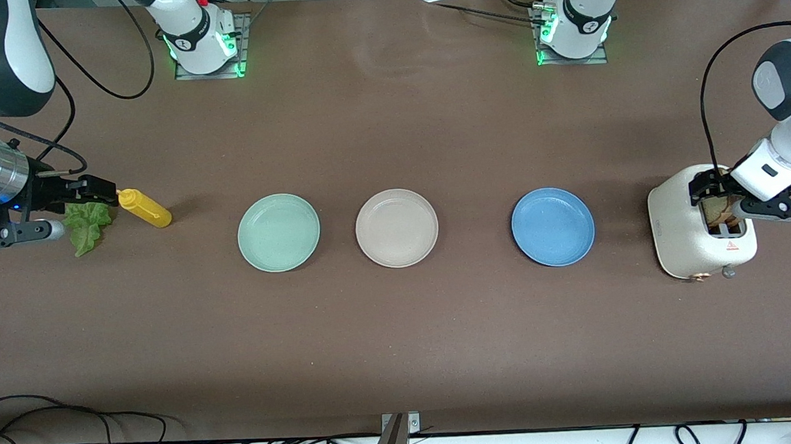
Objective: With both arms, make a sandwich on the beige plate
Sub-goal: 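Lower the left gripper onto a bread slice in the white toaster, then grasp the bread slice with the left gripper and lift it out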
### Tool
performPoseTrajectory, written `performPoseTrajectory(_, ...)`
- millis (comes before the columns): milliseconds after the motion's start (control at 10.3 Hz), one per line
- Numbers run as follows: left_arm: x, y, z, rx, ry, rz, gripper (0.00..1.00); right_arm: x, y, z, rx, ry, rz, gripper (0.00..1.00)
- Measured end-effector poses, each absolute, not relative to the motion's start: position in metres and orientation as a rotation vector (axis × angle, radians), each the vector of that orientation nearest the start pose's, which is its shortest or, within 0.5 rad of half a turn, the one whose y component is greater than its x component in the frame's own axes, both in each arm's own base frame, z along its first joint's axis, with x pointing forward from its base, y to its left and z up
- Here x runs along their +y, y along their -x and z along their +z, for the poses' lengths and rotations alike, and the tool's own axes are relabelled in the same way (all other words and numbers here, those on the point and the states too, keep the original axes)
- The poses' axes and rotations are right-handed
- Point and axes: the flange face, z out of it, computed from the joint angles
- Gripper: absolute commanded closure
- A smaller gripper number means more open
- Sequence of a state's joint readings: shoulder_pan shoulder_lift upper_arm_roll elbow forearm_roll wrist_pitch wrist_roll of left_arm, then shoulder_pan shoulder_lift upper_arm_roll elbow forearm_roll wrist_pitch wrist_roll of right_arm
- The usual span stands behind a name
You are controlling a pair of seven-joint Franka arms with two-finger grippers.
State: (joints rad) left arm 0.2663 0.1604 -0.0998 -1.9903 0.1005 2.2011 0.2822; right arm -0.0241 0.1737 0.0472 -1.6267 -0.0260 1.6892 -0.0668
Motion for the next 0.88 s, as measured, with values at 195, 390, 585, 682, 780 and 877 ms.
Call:
performPoseTrajectory(195, 0.107, -0.580, 0.386, 0.251, 3.056, -0.044, 0.00, 0.010, -0.604, 0.507, -0.148, 3.148, 0.176, 0.00)
performPoseTrajectory(390, 0.107, -0.578, 0.386, 0.250, 3.056, -0.041, 0.00, 0.010, -0.604, 0.507, -0.148, 3.148, 0.176, 0.00)
performPoseTrajectory(585, 0.108, -0.573, 0.378, 0.233, 3.062, -0.018, 0.05, 0.010, -0.604, 0.507, -0.148, 3.148, 0.176, 0.00)
performPoseTrajectory(682, 0.111, -0.569, 0.373, 0.195, 3.069, -0.002, 0.27, 0.010, -0.604, 0.507, -0.148, 3.148, 0.176, 0.00)
performPoseTrajectory(780, 0.112, -0.566, 0.367, 0.167, 3.076, 0.016, 0.51, 0.010, -0.604, 0.507, -0.148, 3.148, 0.176, 0.00)
performPoseTrajectory(877, 0.112, -0.564, 0.364, 0.154, 3.081, 0.026, 0.72, 0.010, -0.604, 0.507, -0.148, 3.148, 0.176, 0.00)
